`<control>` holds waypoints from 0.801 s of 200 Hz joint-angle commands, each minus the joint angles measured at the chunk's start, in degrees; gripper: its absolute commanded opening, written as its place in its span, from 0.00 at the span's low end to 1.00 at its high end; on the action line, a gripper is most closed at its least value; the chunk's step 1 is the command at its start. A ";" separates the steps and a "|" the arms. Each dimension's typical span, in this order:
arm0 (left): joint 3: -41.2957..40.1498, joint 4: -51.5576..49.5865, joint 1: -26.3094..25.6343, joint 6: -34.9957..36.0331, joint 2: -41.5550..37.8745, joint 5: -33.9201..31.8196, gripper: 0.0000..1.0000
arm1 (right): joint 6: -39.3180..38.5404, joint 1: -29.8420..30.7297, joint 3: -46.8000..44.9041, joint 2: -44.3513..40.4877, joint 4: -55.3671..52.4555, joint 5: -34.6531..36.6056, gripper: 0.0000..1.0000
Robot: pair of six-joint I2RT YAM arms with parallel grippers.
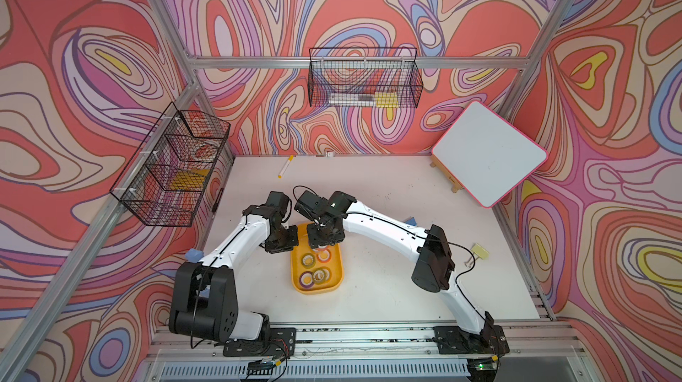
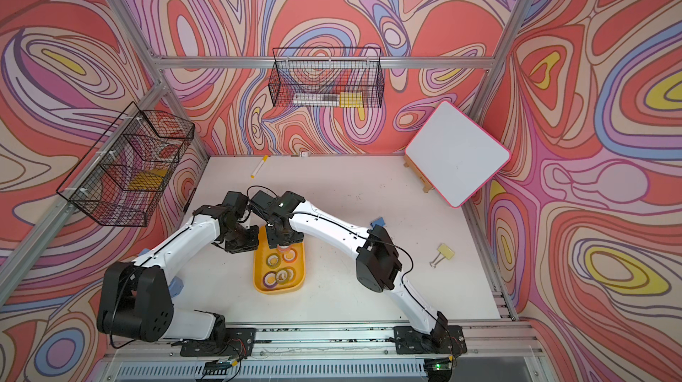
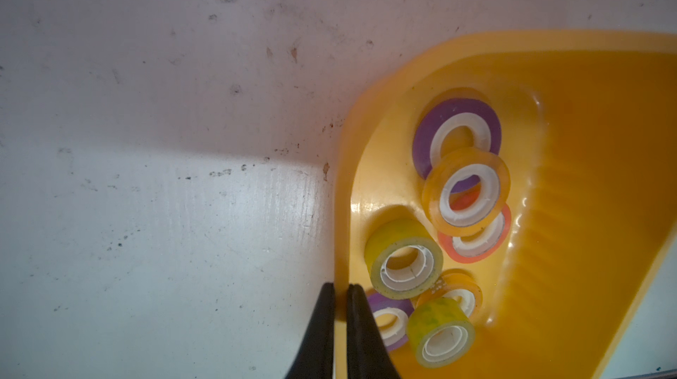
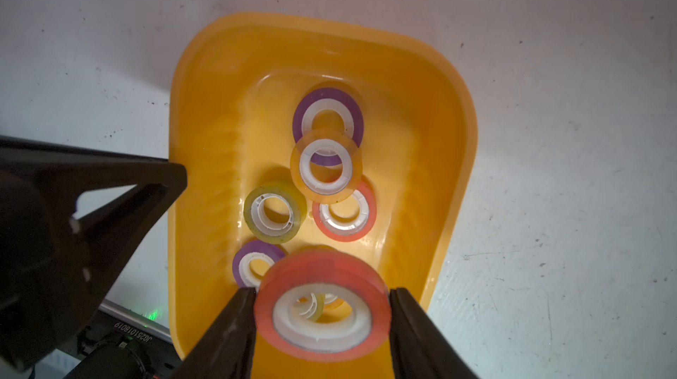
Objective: Put the transparent tape into the storage box
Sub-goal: Place the tape in the storage box.
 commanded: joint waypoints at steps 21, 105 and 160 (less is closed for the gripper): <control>0.74 -2.43 -0.15 0.50 0.60 -0.61 0.11 | 0.96 0.64 -1.94 2.03 1.80 -1.71 0.57; 0.74 -2.55 -0.14 0.56 0.96 -1.02 0.11 | 1.46 0.86 -8.28 3.10 5.73 -3.74 0.60; 0.84 -2.62 -0.17 0.65 1.39 -1.15 0.11 | 1.42 0.67 -9.15 5.09 7.27 -4.17 0.62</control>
